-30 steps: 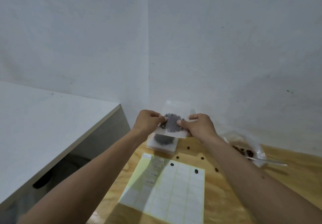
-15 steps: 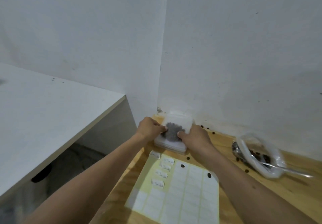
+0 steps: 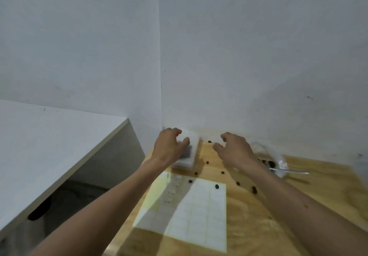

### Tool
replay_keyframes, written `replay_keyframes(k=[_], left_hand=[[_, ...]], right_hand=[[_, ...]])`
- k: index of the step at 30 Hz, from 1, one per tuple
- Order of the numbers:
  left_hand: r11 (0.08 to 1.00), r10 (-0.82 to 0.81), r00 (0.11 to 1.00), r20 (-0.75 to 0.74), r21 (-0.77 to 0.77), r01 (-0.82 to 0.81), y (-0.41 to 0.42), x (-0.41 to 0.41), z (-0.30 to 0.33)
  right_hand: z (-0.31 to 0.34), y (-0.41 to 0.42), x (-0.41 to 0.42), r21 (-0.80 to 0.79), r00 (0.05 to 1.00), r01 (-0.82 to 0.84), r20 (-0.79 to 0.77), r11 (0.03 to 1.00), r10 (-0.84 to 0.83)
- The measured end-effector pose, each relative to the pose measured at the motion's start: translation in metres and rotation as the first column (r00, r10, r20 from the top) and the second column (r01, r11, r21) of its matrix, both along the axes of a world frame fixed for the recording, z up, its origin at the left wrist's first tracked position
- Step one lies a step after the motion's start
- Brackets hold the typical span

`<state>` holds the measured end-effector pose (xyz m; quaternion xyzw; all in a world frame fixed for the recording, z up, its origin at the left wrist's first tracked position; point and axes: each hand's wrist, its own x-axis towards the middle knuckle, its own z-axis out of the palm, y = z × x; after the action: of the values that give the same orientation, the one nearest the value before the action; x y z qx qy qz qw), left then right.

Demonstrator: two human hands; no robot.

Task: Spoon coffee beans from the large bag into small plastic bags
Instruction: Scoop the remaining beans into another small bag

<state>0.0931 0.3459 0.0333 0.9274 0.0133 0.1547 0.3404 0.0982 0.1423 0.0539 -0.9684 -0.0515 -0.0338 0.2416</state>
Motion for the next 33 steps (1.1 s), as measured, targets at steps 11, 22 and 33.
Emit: replay_keyframes(k=[11,22,33], left_hand=[[0.931,-0.364,0.93,0.043,0.022,0.363,-0.165,-0.033,0.015],[0.739,-0.624,0.746,-0.233,0.135,0.66,-0.313,-0.078,-0.023],[0.674,-0.581,0.687,-0.436,0.215,0.707,-0.357,-0.091,-0.043]], right_hand=[[0.032,-0.155,-0.072,-0.027,0.965,0.264,0.021,0.964,-0.263],[-0.002,-0.278,-0.139,-0.201,0.854,0.426,-0.233,0.882,-0.466],[-0.033,-0.319,-0.158,0.052,0.773,0.584,-0.342,0.81,-0.535]])
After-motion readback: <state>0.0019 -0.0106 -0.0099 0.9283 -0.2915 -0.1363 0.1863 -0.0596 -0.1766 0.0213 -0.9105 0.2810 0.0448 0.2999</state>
